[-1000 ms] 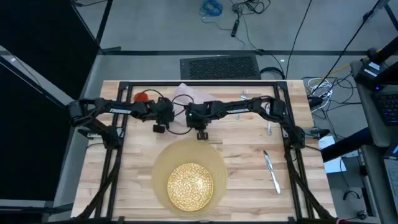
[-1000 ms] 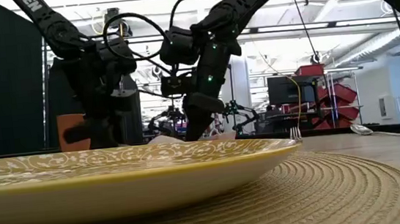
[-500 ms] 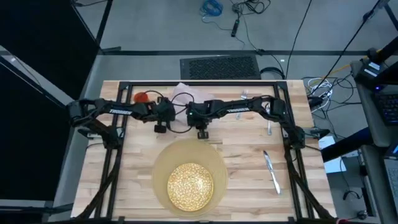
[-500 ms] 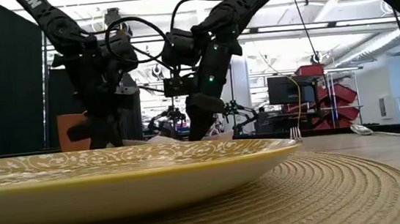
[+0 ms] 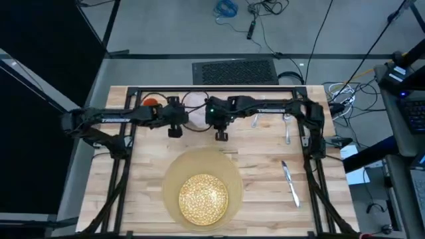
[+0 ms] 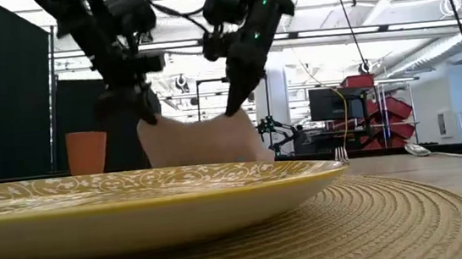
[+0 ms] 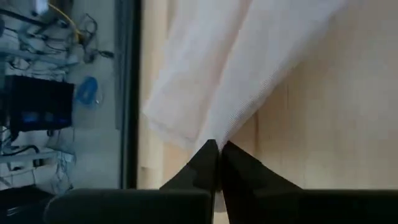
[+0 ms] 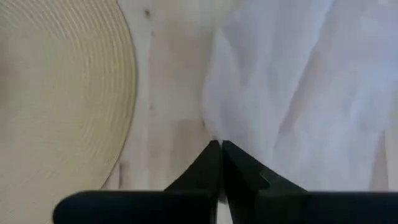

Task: Set table place
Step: Fold the light orange napkin on the table

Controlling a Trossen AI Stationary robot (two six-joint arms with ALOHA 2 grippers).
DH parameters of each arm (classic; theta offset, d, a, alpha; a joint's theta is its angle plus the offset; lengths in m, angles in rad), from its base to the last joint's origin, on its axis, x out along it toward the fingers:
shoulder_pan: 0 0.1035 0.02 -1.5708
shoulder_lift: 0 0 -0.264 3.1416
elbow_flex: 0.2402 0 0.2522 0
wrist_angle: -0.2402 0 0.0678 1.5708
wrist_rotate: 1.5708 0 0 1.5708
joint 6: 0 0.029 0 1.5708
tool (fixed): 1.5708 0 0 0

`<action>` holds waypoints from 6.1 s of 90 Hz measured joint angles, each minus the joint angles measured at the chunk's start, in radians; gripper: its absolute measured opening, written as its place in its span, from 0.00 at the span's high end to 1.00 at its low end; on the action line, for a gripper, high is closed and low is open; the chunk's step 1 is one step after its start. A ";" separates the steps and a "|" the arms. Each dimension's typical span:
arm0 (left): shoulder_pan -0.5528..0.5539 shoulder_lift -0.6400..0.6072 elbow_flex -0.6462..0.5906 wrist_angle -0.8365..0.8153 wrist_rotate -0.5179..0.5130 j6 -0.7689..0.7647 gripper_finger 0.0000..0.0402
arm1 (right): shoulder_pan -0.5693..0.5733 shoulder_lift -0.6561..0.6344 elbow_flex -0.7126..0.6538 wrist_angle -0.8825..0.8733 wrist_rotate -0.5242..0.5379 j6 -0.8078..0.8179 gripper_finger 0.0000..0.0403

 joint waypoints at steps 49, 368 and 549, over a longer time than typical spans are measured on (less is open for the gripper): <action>-0.050 -0.066 0.008 -0.084 -0.007 -0.108 1.00 | 0.038 -0.026 0.000 -0.071 -0.001 0.063 1.00; -0.149 -0.094 0.322 -0.015 0.245 -0.499 1.00 | 0.683 0.282 -0.010 0.003 1.232 0.749 0.60; -0.069 0.005 0.039 -0.581 0.102 -0.472 1.00 | 0.260 0.173 -0.010 0.293 0.306 0.329 0.60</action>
